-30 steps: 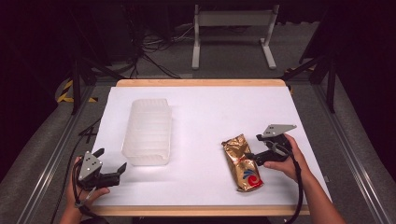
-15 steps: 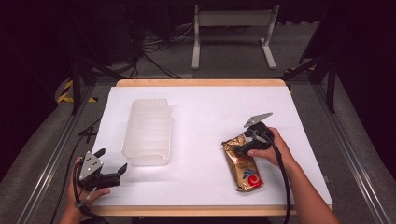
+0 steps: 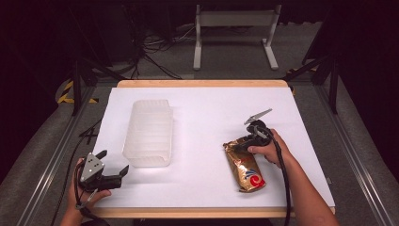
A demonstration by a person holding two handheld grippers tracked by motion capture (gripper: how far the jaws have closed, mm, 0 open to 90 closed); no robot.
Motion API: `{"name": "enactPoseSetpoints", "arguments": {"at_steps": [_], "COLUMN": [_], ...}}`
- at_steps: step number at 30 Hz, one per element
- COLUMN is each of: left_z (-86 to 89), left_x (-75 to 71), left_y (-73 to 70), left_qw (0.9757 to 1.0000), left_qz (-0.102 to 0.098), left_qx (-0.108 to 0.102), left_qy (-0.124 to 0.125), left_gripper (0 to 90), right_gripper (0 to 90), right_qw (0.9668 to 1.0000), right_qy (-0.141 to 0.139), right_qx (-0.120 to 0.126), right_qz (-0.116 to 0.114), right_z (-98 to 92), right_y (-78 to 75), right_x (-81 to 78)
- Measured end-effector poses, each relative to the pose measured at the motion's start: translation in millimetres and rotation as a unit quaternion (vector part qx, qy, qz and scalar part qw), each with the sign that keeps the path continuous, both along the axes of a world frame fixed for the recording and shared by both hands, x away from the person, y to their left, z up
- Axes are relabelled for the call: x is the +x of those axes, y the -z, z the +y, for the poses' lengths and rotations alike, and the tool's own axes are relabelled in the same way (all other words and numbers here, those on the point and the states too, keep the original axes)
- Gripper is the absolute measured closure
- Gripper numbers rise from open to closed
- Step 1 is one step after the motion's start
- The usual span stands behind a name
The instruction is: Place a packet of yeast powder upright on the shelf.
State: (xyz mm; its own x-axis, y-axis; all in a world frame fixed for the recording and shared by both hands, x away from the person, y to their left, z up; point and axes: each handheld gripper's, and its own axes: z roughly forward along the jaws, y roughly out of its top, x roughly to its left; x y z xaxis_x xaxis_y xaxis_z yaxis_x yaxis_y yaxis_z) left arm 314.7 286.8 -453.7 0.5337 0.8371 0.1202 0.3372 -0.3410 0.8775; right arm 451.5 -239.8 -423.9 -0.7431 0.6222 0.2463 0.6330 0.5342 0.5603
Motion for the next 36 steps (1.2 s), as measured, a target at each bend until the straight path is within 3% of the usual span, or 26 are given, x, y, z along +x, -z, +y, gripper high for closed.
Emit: {"name": "enactPoseSetpoints", "arguments": {"at_steps": [4,9,14,20,36], "left_z": [-0.3,-0.3,-0.2,-0.8,-1.2], "left_x": [-0.2,-0.1,-0.5,-1.5,-2.9], "left_y": [0.1,0.2,0.1,-0.1,-1.2], "left_qw": [1.0000,1.0000,1.0000,1.0000,1.0000], "left_qz": [0.000,0.001,0.000,-0.001,-0.005], "left_qx": [0.002,0.002,0.002,0.003,0.006], "left_qy": [-0.001,-0.002,-0.002,-0.001,-0.002], "left_gripper": [5.2,5.2,5.3,5.4,5.5], "right_gripper": [78.4,87.5,89.1,89.4,89.7], "right_qw": [0.9993,0.9978,0.9955,0.9912,0.9818], "right_qy": [0.017,0.014,0.008,0.023,0.011], "right_qx": [-0.026,-0.045,-0.050,-0.056,0.005], "right_qz": [-0.020,-0.046,-0.081,-0.118,-0.190], "right_z": [-1.3,1.7,0.7,-6.0,-23.2], "right_y": [-1.6,-6.1,-19.9,-43.3,-92.2], "right_x": [0.4,-4.1,-13.2,-31.6,-82.1]}}
